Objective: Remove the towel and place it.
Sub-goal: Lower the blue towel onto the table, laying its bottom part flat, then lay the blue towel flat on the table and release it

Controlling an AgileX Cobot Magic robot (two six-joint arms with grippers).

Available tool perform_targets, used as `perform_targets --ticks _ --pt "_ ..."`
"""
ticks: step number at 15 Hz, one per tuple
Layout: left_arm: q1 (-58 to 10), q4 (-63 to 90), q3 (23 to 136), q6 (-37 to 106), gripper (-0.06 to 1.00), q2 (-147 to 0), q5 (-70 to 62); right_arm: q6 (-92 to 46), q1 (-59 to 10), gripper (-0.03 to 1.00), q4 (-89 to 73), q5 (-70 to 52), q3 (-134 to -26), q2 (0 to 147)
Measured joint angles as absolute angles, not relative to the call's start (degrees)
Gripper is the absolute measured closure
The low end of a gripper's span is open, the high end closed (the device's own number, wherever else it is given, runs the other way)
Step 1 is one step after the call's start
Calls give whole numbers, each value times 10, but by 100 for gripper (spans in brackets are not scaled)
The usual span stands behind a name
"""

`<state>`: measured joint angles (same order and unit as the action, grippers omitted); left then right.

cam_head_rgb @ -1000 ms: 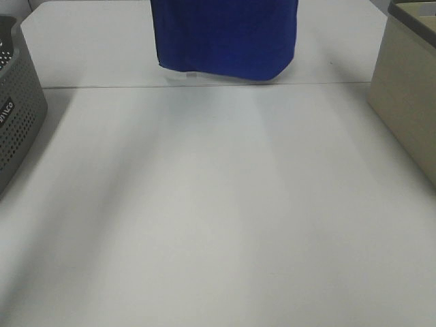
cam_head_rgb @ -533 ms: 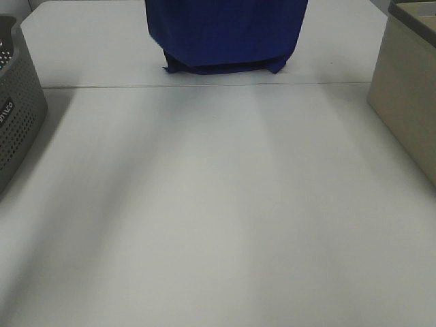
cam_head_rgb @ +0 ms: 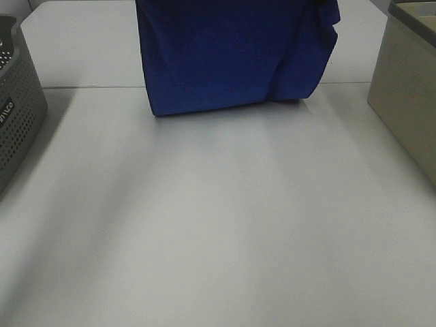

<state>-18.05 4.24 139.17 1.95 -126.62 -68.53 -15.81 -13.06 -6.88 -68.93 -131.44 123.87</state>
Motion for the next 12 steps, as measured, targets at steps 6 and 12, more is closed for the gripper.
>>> perform_targets --ticks 6,12 --pt "-180 109 1215 28 94 -1203 -690 -158 -131 97 -76 -695 -1112 1165" --pt "-184 148 1002 28 94 -1069 -682 -158 -133 97 -128 -693 -923 1055"
